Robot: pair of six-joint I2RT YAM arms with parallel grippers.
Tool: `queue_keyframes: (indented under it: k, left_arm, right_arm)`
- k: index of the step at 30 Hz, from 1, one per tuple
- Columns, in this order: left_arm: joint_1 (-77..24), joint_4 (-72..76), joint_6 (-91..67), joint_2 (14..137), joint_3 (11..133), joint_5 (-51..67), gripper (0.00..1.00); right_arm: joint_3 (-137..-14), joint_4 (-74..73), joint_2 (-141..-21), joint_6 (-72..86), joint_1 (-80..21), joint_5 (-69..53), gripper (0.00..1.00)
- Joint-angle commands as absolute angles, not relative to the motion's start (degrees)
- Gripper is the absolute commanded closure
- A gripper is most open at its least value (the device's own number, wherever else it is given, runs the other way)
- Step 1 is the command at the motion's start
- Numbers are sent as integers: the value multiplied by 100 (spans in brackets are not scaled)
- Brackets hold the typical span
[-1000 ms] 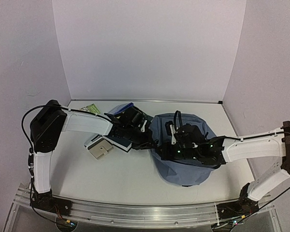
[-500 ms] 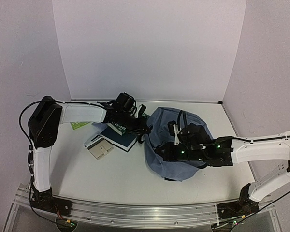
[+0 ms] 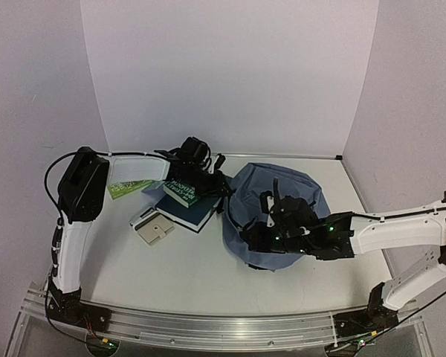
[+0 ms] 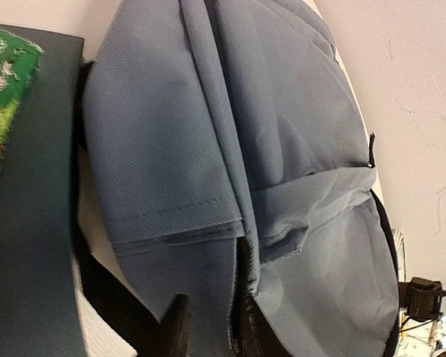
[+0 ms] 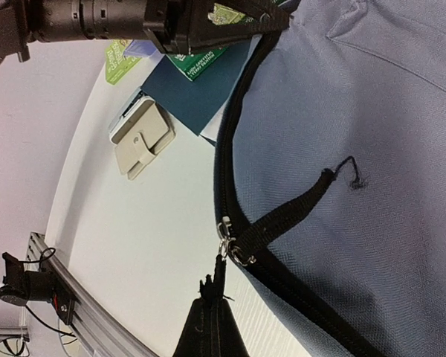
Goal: Pack the student bag
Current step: Unzip the student bag at the center of the board.
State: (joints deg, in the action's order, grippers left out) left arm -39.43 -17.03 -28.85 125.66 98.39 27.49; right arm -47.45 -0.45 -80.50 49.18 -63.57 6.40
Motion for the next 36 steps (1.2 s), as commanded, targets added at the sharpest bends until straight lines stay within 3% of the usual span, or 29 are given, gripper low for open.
queue_keyframes:
  k: [1,6,11,30,32,36]
  left_arm:
    - [-3714,-1574,-3041,11791,9504,2207,63]
    - [-3797,-1445,-3703,10960,8382,2225,27]
    - [-4165,-1431,-4096,10479,7883,2019,14]
    - [-4677,-698,-5332,10785,7325,2052,14]
    - [-4705,-614,-5372,10915,7346,2131,19]
    - [-4764,-570,-5463,11086,7389,2266,40]
  right_arm:
    - [-5213,-196,-8464,5033,-6473,902,100]
    - [-5373,-187,-8613,5121,-6473,1086,100]
    - [-5484,-186,-8655,5107,-6473,1202,100]
    - [-5403,-53,-8587,5280,-6519,988,100]
    - [-5370,-53,-8583,5323,-6529,1034,100]
    - [-5335,-53,-8535,5395,-6548,1138,100]
